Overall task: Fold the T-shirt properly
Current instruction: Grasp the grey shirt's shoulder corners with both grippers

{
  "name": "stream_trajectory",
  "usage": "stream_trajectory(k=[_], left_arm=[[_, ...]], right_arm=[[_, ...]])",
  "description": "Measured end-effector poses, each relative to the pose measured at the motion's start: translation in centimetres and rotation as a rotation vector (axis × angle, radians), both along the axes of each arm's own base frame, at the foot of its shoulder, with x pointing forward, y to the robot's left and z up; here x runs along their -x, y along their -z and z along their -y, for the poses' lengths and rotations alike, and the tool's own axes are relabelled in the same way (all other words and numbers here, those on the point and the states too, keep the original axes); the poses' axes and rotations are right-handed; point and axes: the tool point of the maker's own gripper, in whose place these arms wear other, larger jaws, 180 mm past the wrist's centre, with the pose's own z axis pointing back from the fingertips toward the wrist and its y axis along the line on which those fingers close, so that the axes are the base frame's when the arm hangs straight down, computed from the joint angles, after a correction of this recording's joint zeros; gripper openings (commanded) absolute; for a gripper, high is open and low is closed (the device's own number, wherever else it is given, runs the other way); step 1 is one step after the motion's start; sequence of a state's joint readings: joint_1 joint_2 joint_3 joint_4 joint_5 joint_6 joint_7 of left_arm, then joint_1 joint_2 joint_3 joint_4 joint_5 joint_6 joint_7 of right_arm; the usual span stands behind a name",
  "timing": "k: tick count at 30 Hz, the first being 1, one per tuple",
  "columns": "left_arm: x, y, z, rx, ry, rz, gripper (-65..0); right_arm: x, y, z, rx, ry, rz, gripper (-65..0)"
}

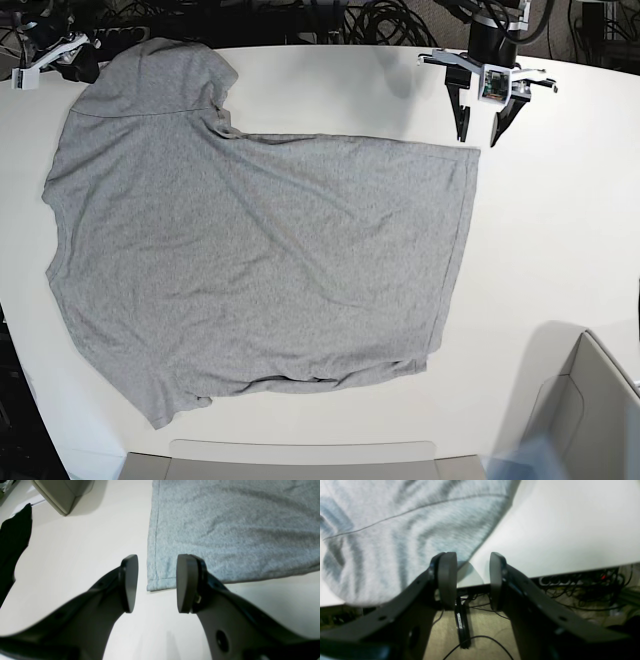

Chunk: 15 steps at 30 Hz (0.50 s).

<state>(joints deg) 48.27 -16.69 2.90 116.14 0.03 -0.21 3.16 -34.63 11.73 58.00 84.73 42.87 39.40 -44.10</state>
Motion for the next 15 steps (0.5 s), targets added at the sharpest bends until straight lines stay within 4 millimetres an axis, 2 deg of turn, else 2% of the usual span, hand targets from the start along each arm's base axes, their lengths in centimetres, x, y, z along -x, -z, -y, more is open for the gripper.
stream_trajectory(k=[3, 7, 12, 15], left_arm=[[0.0, 0.0, 0.0, 0.000, 0.001, -0.001, -39.1], [0.0, 0.0, 0.0, 0.000, 0.000, -0.002, -39.1], [0.0, 0.1, 0.0, 0.000, 0.000, -0.003, -39.1], [0.0, 0.1, 0.0, 0.000, 0.000, -0.003, -39.1]], right_arm=[[-1.1, 0.2, 0.2, 0.002, 0.012, 0.022, -44.0], [-2.0, 0.6, -1.4, -0.022, 0.003, 0.049, -44.0], [-2.1, 0.8, -2.7, -0.042, 0.010, 0.068, -44.1], [-1.5, 1.0, -3.9, -0.062, 0.019, 0.068, -44.1]])
